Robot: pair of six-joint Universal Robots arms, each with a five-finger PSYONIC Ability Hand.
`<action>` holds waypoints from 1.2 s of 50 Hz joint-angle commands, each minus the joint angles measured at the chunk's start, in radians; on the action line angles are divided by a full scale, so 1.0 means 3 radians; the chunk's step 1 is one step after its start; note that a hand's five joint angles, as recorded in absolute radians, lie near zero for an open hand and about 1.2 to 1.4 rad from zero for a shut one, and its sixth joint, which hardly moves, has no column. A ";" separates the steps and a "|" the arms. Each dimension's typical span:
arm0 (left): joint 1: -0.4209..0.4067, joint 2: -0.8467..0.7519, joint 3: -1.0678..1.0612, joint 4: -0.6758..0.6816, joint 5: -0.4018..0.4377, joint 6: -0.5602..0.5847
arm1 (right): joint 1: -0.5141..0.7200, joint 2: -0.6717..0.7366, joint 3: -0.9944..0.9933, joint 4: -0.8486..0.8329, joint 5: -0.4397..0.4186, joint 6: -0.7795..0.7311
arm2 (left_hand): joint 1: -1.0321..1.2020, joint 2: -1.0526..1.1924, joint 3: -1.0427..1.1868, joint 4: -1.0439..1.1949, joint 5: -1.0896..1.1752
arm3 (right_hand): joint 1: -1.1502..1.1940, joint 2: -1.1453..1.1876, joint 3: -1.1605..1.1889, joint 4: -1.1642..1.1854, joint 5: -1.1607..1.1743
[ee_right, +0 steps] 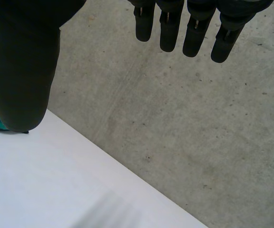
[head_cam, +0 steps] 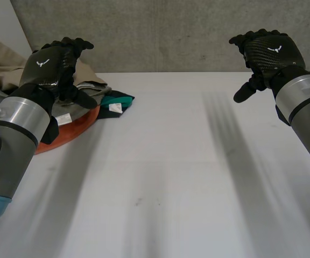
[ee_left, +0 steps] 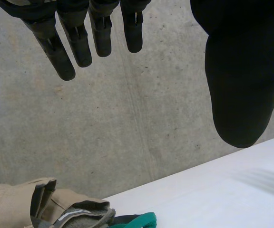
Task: Fold the laundry.
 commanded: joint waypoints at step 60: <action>0.0160 -0.1286 0.1210 0.1145 0.0542 0.1274 | -0.0041 0.0106 0.0030 -0.0001 -0.0046 -0.0169 | 0.3747 0.3733 0.3737 0.3730 0.3744 | -0.0301 -0.0310 -0.0346 -0.0349 -0.0325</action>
